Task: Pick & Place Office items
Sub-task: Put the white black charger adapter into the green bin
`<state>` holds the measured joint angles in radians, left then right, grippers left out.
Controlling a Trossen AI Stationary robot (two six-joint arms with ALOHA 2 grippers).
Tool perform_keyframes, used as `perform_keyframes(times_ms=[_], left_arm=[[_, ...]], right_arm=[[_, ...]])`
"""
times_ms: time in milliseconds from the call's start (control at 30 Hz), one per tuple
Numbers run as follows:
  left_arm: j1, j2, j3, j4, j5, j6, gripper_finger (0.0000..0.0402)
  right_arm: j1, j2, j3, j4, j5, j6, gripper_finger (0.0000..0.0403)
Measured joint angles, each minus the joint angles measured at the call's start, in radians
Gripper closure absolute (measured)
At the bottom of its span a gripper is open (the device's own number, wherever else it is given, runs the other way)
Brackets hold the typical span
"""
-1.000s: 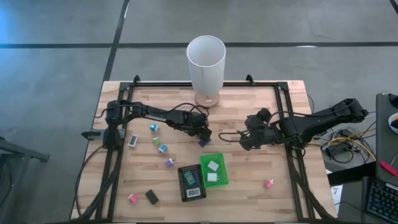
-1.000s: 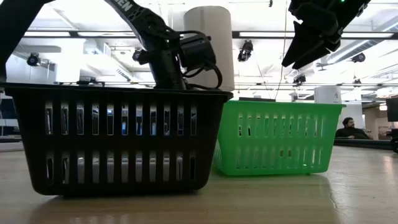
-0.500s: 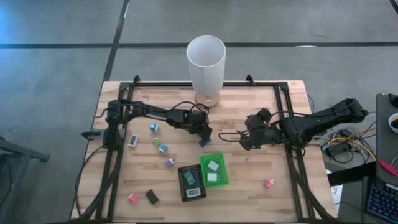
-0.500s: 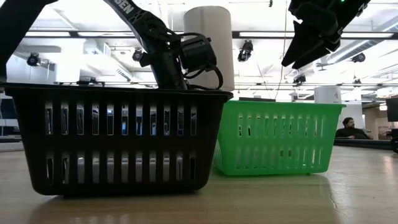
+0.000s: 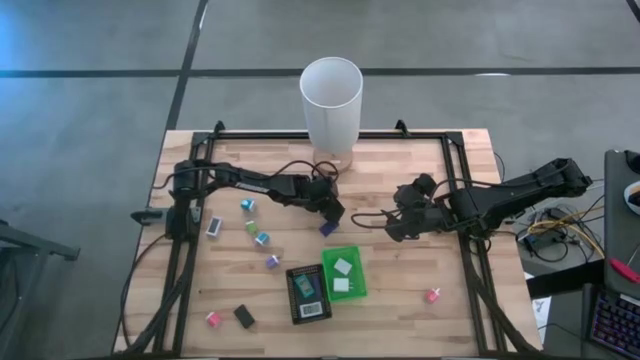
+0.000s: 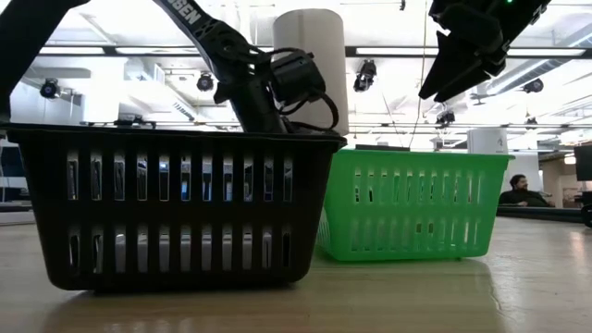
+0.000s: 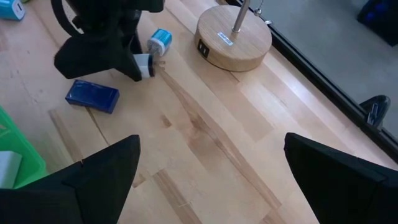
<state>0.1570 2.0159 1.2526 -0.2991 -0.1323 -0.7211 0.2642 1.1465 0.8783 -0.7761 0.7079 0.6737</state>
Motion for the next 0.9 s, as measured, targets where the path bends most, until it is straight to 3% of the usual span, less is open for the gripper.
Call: perform_keyframes(times_ms=[500, 767, 900], left_arm=[[-0.056, -0.153, 0.003, 0.011, 0.051, 0.190, 0.0266], [-0.196, -0.302, 0.003, 0.010, 0.016, 0.306, 0.0266], [-0.278, -0.347, 0.002, 0.015, -0.042, 0.368, 0.0266]], right_arm=[[0.000, 0.000, -0.020, 0.002, 0.085, 0.003, 0.0011], [0.000, 0.000, -0.036, 0.053, 0.107, 0.001, 0.0011], [0.000, 0.000, -0.058, 0.197, 0.107, -0.096, 0.0011]])
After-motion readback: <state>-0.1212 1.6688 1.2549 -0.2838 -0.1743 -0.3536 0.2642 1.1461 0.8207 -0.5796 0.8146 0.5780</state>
